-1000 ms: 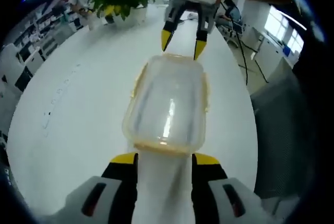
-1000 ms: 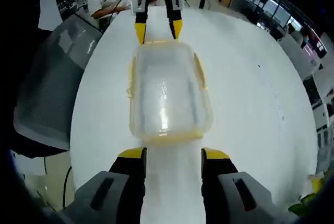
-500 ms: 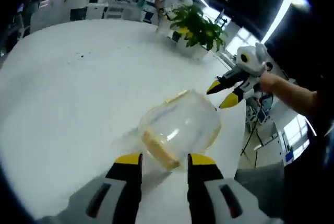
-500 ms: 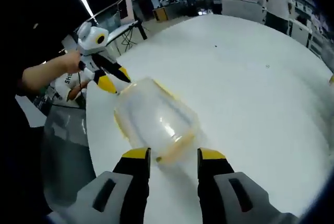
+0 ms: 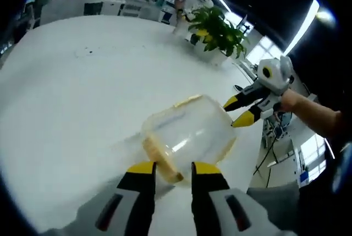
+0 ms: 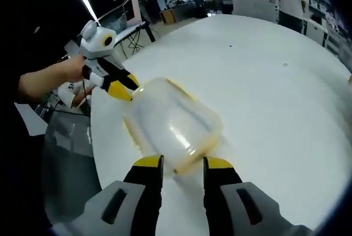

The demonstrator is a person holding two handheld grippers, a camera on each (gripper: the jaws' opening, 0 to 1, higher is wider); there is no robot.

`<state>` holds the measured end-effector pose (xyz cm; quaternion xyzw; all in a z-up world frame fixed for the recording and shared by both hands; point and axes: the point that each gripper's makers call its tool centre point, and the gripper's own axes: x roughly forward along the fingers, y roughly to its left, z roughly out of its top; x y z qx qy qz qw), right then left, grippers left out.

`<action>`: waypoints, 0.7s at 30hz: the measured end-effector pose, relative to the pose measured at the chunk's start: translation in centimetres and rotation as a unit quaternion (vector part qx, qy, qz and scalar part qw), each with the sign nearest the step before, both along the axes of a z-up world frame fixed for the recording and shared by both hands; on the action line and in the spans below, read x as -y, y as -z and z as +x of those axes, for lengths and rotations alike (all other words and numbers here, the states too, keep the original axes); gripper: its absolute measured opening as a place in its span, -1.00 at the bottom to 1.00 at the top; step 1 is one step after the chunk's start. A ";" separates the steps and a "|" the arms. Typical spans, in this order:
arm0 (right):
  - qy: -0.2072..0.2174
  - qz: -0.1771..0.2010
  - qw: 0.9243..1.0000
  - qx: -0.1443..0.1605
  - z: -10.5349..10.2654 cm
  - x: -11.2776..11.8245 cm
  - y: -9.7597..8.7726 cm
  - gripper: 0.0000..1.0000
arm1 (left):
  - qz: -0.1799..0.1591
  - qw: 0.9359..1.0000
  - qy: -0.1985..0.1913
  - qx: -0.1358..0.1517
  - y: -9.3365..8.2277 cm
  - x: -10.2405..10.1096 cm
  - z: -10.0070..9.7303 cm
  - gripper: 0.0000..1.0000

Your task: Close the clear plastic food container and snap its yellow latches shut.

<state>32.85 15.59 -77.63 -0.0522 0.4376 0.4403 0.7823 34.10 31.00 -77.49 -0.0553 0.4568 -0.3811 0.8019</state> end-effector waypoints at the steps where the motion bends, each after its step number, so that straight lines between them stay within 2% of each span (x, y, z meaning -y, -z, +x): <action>1: -0.001 0.001 1.000 0.001 0.0 0.0 0.0 -0.49 | 0.002 1.000 0.002 0.004 0.0 0.0 0.1 -0.64; 7: -0.011 0.005 1.000 0.002 -0.1 0.0 0.0 -0.52 | 0.011 1.000 0.004 0.010 0.2 0.0 0.3 -0.64; 10: -0.020 0.011 1.000 0.018 -0.3 0.1 -0.1 -0.53 | 0.011 1.000 0.002 0.013 0.3 0.0 0.3 -0.65; 11: -0.017 0.016 1.000 0.017 -0.3 0.1 0.0 -0.54 | 0.009 1.000 -0.002 0.015 0.3 0.2 0.2 -0.65; 12: -0.012 0.018 1.000 0.006 -0.6 0.3 0.2 -0.55 | 0.001 1.000 0.011 0.014 0.1 0.6 -0.3 -0.67; 13: -0.015 0.021 1.000 0.014 -0.3 0.2 0.2 -0.56 | 0.016 1.000 0.006 0.024 -0.2 -0.4 -0.3 -0.68; 14: -0.020 0.020 0.999 0.015 -0.2 0.1 0.2 -0.57 | 0.016 0.999 0.006 0.027 -0.3 -0.9 -0.2 -0.68; 15: -0.025 0.022 0.999 0.005 -0.2 0.0 0.4 -0.61 | 0.012 1.000 0.003 0.018 0.2 0.3 0.0 -0.69; 16: -0.024 0.007 0.998 -0.055 -2.1 0.7 0.9 -0.61 | 0.011 1.000 -0.001 0.010 0.3 0.2 0.0 -0.69; 17: -0.010 0.025 0.999 -0.047 -1.2 0.2 1.0 -0.62 | 0.012 1.000 0.003 0.013 0.4 0.5 0.1 -0.69; 18: -0.022 0.022 0.999 -0.043 -0.8 0.3 1.0 -0.62 | 0.014 1.000 0.004 0.012 0.4 0.6 0.1 -0.69; 21: -0.017 0.025 0.998 -0.048 -0.9 0.3 1.1 -0.60 | 0.016 1.000 0.000 0.005 0.5 0.5 0.2 -0.68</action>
